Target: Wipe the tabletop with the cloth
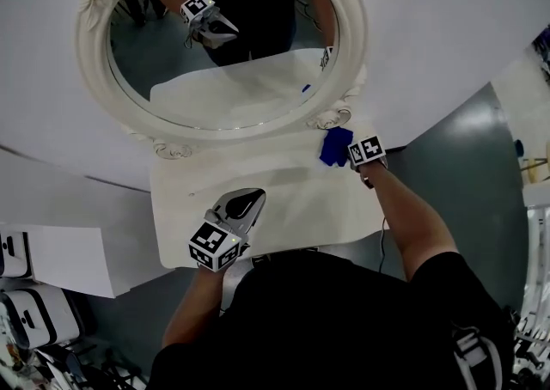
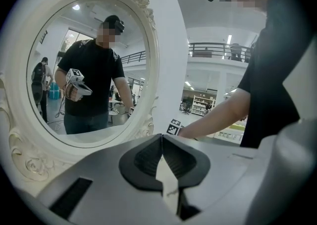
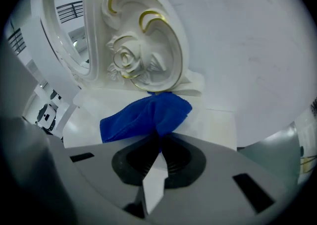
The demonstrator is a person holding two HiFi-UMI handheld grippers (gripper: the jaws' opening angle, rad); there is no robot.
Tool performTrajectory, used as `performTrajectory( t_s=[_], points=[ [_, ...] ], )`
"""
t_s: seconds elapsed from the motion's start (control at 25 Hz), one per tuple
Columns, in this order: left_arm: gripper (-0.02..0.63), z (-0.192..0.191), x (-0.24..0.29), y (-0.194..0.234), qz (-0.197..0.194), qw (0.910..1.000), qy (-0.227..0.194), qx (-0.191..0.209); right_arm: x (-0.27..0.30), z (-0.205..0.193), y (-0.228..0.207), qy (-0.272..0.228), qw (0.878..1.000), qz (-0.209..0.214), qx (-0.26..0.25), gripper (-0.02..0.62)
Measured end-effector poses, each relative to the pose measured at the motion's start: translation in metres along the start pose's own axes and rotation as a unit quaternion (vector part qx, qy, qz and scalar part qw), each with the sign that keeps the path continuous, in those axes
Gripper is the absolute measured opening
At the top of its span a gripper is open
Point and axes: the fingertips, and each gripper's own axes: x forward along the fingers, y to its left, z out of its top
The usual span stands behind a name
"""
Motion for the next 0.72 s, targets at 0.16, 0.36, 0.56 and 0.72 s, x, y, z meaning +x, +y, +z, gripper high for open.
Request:
performTrajectory(
  t_s=[0.16, 0.36, 0.56, 0.72],
  points=[
    [0.012, 0.001, 0.013, -0.001, -0.004, 1.0, 0.002, 0.0, -0.006, -0.004, -0.022, -0.003, 1.0, -0.006, 0.016, 0.014],
    [0.012, 0.003, 0.023, -0.003, -0.008, 1.0, 0.004, -0.001, -0.009, -0.006, -0.033, -0.007, 1.0, -0.003, 0.026, 0.014],
    [0.012, 0.003, 0.027, -0.003, -0.012, 0.9999, 0.006, -0.002, -0.008, -0.004, -0.033, -0.01, 1.0, -0.007, 0.026, 0.014],
    [0.012, 0.003, 0.022, -0.001, -0.012, 0.9999, 0.007, -0.001, -0.017, 0.006, -0.024, -0.051, 0.998, -0.005, 0.02, 0.014]
  ],
)
